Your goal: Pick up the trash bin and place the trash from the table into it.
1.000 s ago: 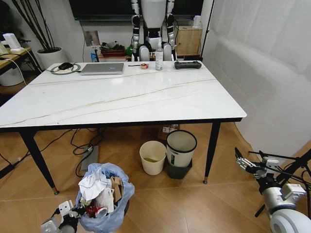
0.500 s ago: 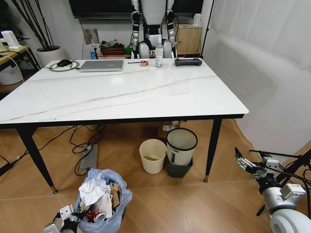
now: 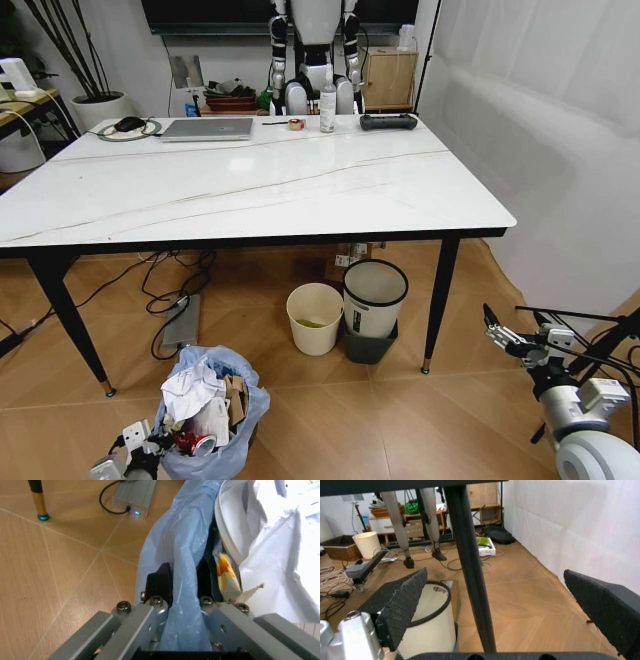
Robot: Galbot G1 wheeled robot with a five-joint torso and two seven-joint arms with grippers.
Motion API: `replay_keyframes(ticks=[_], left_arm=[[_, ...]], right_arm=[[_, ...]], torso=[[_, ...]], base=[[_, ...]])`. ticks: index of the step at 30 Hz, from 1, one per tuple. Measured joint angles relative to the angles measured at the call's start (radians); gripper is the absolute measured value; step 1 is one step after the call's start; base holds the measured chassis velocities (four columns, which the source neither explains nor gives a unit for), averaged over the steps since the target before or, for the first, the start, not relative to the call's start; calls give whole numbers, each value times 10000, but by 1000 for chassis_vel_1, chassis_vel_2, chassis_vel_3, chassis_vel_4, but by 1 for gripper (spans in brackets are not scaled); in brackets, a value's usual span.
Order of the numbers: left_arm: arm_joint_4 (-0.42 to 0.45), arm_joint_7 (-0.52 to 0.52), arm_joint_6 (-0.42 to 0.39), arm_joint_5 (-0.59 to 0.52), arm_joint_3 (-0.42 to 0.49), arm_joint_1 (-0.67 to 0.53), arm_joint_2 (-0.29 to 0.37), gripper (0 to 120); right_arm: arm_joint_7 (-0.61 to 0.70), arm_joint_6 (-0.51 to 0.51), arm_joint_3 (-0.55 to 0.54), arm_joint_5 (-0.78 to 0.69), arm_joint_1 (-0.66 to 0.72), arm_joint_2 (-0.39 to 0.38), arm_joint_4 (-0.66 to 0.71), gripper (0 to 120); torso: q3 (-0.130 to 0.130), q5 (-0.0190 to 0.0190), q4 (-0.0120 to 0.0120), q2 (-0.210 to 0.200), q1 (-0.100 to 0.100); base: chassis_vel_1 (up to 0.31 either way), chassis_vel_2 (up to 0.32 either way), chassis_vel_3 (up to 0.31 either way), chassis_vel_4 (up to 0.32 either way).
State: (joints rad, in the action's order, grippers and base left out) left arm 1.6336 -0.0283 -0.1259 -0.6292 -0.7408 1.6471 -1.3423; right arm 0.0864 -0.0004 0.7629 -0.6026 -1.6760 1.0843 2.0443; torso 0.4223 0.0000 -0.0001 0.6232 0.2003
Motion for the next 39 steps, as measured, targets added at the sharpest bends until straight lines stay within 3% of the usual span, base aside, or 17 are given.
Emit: replay_keyframes(ticks=[39], left_arm=[[-383, 167, 244, 191, 37, -198, -101, 1]], right_arm=[[0, 0, 0, 0, 0, 0, 0, 100]], torso=[[-993, 0, 0, -1592, -599]], base=[[0, 0, 0, 0]])
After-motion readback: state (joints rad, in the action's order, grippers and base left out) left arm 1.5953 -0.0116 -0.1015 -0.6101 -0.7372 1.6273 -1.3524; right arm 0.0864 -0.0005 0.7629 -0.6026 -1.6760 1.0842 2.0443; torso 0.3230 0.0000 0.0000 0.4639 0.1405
